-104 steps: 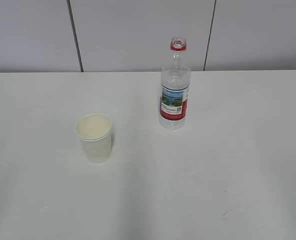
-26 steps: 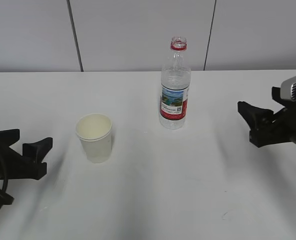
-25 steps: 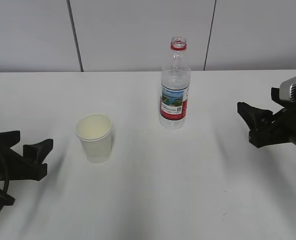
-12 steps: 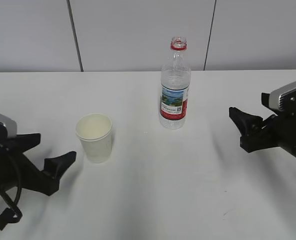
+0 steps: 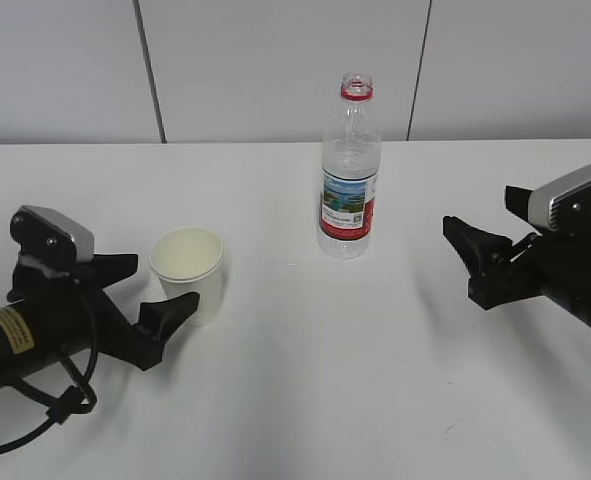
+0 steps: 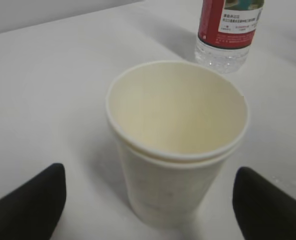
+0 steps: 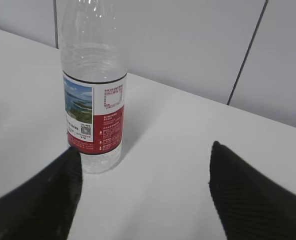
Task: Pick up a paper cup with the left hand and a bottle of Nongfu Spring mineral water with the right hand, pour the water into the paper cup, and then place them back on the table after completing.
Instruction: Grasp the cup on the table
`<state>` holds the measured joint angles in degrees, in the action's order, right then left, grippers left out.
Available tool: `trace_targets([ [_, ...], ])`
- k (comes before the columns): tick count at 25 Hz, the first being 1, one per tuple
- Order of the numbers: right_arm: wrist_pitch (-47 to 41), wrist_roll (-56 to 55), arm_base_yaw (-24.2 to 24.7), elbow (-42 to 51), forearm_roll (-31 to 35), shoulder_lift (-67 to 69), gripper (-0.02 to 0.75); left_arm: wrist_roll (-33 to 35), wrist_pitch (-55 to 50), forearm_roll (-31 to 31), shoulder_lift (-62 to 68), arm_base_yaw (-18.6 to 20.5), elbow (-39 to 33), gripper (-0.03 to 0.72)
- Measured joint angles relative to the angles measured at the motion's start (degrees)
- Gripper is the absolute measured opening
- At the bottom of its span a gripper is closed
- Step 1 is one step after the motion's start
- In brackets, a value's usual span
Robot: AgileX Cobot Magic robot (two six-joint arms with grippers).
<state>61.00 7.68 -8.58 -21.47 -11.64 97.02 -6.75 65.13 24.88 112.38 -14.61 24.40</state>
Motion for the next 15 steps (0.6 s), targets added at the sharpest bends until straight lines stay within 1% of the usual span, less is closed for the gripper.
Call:
trace_targets([
  [5,0.22,-0.25,0.0,0.0,-0.14,0.0,0.585,-2.04,0.29,4.52,2.81,0.0,3.61,0.616],
  [9,0.3,-0.25,0.0,0.0,-0.48,0.0,0.586,-2.33,-0.03,5.02,3.07,0.0,5.59,0.615],
  [15,0.3,-1.38,0.0,-0.09,-2.64,0.0,0.586,-3.66,-0.19,5.43,4.51,0.0,6.55,0.599],
])
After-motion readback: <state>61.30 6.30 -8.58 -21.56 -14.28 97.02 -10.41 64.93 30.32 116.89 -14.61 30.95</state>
